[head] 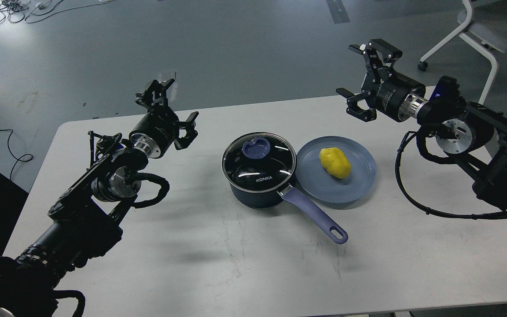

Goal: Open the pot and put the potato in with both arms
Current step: 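Raise the left gripper and orient it toward the pot lid knob, then reach the left gripper down and grasp the blue lid knob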

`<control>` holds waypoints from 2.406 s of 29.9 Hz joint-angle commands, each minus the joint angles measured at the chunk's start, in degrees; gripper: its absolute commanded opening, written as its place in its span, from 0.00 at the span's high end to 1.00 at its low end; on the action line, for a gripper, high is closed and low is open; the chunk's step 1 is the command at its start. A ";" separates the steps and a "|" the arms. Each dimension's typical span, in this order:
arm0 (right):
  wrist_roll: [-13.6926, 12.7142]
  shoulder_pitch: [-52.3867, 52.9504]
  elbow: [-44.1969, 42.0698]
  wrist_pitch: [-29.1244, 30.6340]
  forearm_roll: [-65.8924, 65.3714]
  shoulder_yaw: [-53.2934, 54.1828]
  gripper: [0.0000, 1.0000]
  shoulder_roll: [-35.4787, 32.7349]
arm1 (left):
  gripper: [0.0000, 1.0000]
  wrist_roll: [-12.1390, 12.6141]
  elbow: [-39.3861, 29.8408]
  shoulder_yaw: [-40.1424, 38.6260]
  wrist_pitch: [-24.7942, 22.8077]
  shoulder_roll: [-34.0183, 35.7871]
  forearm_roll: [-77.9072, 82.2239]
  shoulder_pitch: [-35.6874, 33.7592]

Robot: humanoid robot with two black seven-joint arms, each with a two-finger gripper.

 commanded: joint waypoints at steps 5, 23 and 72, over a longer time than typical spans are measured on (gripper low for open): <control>0.06 -0.10 0.00 0.12 0.00 0.12 0.00 -0.25 | 0.02 -0.52 -0.02 -0.35 0.81 -1.19 -0.45 -0.41; 0.06 -0.54 0.00 -0.23 0.00 0.47 0.00 -0.25 | 0.02 -10.46 -1.60 0.17 6.85 -2.42 21.35 -1.46; 0.06 -4.06 -1.05 -0.59 -0.79 1.00 0.00 -3.51 | 0.02 -15.46 -5.47 45.79 36.24 4.61 97.46 -14.83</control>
